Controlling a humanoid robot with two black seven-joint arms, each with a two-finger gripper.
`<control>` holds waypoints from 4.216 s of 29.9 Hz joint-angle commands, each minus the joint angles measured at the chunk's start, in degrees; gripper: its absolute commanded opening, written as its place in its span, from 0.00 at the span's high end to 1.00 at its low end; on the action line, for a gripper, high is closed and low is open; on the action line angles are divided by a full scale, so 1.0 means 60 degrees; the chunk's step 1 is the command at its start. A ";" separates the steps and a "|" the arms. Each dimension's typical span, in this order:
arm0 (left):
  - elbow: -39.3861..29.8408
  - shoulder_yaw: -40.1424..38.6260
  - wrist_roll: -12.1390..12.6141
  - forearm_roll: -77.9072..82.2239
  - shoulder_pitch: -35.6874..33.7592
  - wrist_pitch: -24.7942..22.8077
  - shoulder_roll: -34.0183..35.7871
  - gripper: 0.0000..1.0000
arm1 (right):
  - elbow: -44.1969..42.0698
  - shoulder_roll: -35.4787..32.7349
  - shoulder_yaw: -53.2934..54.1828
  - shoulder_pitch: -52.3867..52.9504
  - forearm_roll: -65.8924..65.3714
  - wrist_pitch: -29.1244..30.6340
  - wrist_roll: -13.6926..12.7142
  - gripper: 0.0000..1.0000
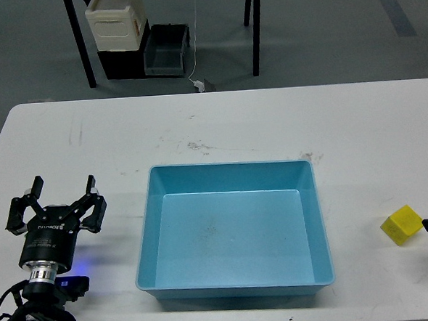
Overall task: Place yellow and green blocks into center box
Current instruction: 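Close the right gripper on the yellow cube, then lift the yellow cube and carry it over the blue tray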
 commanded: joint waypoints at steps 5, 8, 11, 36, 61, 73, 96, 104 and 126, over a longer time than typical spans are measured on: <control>0.0060 -0.0001 -0.0001 0.0000 -0.0103 -0.0001 0.0001 0.00 | -0.0889 0.0704 -0.1190 0.0822 0.0053 0.0000 0.0002 0.00; 0.0104 -0.0015 -0.0001 0.0000 -0.0118 -0.0001 0.0001 0.00 | -0.1211 0.0953 -0.1849 0.1466 0.0097 0.0000 0.0002 0.00; 0.0104 -0.0044 -0.0001 0.0000 -0.0133 -0.0001 0.0001 0.00 | -0.1592 0.1217 -0.2421 0.1965 0.0156 0.0000 0.0002 0.00; 0.0206 -0.0103 -0.0001 0.0000 -0.0133 -0.0001 0.0001 0.00 | -0.2765 0.2580 -0.3419 0.2435 0.0171 0.0000 0.0002 0.01; 0.0338 -0.0103 -0.0001 0.0000 -0.0118 -0.0001 0.0015 0.00 | -0.2852 0.2231 -0.3331 0.3459 0.0024 0.0000 0.0002 0.96; 0.0353 -0.0118 -0.0001 0.0000 -0.0118 -0.0001 0.0030 0.00 | -0.2971 0.1262 -0.3155 0.6782 0.0185 -0.0008 0.0002 0.96; 0.0353 -0.0703 -0.0001 -0.0014 -0.0148 -0.0001 0.0030 0.00 | -0.1139 0.6108 -0.7914 1.1415 0.1459 0.0000 0.0002 0.97; 0.0338 -0.0836 -0.0001 -0.0029 -0.0177 -0.0001 0.0030 0.00 | -0.1197 0.7749 -0.9042 1.1371 0.1445 0.0000 0.0002 0.96; 0.0338 -0.1055 -0.0001 -0.0014 -0.0367 0.0014 0.0059 0.00 | -0.3937 1.0242 -0.9967 0.9452 0.1518 0.0000 0.0002 0.31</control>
